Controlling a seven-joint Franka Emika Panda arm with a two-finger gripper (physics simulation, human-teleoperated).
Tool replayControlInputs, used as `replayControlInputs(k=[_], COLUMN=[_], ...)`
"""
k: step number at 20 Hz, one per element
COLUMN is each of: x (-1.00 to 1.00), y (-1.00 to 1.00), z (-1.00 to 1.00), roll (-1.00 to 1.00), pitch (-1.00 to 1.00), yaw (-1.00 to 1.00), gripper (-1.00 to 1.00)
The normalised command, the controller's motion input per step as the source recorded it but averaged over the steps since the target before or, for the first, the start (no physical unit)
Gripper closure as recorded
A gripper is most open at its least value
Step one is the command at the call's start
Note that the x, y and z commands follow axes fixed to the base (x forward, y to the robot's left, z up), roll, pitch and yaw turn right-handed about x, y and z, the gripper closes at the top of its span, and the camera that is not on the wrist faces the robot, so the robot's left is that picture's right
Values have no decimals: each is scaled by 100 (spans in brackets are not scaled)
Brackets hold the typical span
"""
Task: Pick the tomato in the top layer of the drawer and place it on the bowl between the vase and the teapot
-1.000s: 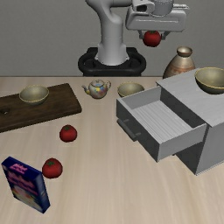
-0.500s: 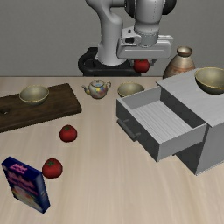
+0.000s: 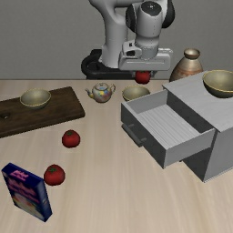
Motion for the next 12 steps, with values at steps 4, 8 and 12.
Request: replayControlInputs(k=[4, 8, 12], x=[25, 0, 0], y=[-25, 0, 0], z=[-50, 0, 0], roll=[0, 0, 0], pitch=[0, 0, 0], yaw=[0, 0, 0], gripper=[100, -100, -100])
